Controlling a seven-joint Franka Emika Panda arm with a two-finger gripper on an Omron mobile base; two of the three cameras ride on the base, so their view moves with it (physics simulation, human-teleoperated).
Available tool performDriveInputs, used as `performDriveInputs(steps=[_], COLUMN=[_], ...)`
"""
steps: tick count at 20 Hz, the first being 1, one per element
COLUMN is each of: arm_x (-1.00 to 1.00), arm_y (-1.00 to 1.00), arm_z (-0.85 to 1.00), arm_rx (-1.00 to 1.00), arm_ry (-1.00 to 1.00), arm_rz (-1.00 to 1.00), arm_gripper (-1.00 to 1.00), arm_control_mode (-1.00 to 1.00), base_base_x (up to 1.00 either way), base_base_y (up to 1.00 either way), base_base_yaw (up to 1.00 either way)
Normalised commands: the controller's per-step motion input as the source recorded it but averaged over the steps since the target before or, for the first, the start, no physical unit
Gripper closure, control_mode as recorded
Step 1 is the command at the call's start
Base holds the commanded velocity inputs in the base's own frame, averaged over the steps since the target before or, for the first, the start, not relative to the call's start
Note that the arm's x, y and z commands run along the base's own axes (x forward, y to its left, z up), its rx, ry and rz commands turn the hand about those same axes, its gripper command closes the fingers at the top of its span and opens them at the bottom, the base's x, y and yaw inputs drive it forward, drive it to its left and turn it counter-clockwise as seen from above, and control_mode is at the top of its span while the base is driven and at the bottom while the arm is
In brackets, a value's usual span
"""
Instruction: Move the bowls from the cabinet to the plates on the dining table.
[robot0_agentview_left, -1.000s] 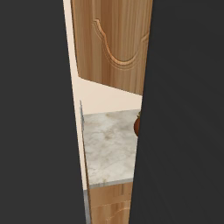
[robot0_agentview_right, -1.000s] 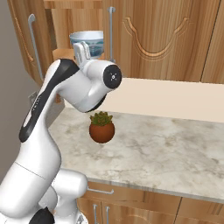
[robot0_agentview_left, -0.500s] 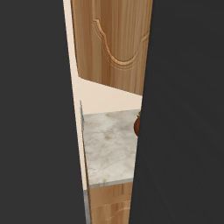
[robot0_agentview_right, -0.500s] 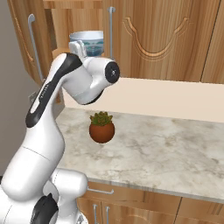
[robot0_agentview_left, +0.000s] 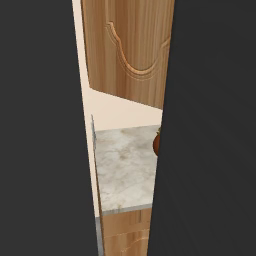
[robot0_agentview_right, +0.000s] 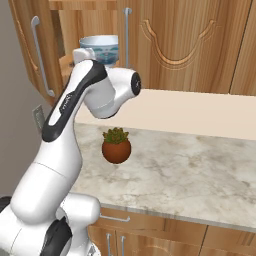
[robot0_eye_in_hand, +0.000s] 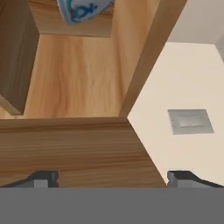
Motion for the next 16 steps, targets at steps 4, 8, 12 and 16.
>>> performDriveInputs(steps=[4, 8, 12, 16], arm_x=[-0.48, -0.73, -0.69, -0.55], arm_y=[0.62, 0.65, 0.71, 0.78], arm_z=[0.0, 0.03, 0.06, 0.06], arm_rx=[0.0, 0.0, 0.0, 0.0], arm_ry=[-0.02, -0.13, -0.18, -0.16], arm_rz=[0.11, 0.06, 0.06, 0.08], arm_gripper=[-1.0, -1.0, -1.0, -1.0], arm_control_mode=[-1.0, -1.0, -1.0, -1.0], base_base_x=[0.0, 0.0, 0.0, 0.0], base_base_y=[0.0, 0.0, 0.0, 0.0], base_base_yaw=[0.0, 0.0, 0.0, 0.0])
